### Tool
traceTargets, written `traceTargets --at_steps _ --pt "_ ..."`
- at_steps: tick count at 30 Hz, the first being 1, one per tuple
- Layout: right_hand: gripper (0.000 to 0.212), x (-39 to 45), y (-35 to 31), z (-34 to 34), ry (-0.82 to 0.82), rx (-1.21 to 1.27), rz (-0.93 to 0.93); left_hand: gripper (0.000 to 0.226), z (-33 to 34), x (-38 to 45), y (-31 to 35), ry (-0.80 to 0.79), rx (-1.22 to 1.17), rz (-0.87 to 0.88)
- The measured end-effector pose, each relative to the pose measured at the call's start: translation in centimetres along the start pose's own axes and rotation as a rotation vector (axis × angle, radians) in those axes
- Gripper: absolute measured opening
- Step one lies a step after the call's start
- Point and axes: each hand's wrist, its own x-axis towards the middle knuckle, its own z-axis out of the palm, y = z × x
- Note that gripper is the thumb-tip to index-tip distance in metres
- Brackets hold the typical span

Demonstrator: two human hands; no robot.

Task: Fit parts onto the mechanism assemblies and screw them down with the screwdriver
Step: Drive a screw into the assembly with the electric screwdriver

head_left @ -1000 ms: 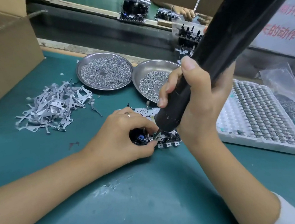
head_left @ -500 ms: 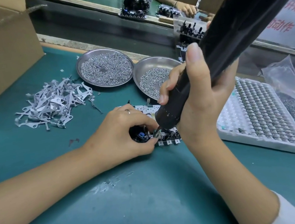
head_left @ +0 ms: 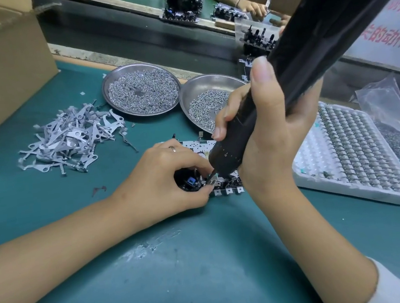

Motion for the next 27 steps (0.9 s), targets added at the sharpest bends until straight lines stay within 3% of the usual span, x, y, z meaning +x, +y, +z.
traceTargets --at_steps 16,23,27 --pt "0.022 -0.1 0.2 0.0 -0.009 0.004 0.026 0.017 0.0 0.0 0.0 -0.014 0.002 -0.006" --pt "0.028 0.9 -0.3 -1.1 0.024 -0.028 -0.068 0.018 -0.2 0.0 0.1 -0.018 0.017 -0.016" --pt "0.023 0.9 0.5 -1.3 0.022 -0.078 0.010 0.019 -0.2 0.0 0.2 -0.023 0.032 -0.014"
